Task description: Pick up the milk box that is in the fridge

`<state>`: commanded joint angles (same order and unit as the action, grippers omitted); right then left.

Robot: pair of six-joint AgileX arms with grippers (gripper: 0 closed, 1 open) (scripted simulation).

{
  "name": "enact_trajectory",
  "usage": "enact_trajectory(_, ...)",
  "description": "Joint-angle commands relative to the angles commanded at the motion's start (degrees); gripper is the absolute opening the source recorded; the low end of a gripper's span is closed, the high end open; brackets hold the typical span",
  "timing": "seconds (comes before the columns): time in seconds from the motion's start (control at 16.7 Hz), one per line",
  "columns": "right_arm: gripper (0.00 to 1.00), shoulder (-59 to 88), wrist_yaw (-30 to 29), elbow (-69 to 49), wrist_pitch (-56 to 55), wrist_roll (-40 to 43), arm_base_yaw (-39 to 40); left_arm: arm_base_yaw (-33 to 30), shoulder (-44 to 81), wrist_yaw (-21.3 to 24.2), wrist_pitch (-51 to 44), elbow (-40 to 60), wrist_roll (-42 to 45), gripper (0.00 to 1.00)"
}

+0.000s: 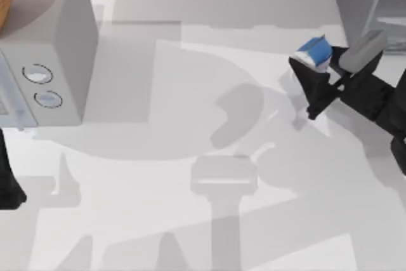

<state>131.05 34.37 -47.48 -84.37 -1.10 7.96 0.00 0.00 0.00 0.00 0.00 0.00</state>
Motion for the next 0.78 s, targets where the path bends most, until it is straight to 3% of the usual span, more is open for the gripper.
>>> enact_trajectory(0.36, 0.0, 0.8, -0.7, -0.7, 0.7, -0.1, 0.8, 0.0, 0.0, 0.0, 0.0, 0.0, 0.0, 1.0)
enact_trajectory(0.78, 0.0, 8.4, -4.7, -14.0, 5.3, 0.2, 4.6, 0.0, 0.0, 0.0, 0.0, 0.0, 0.0, 1.0)
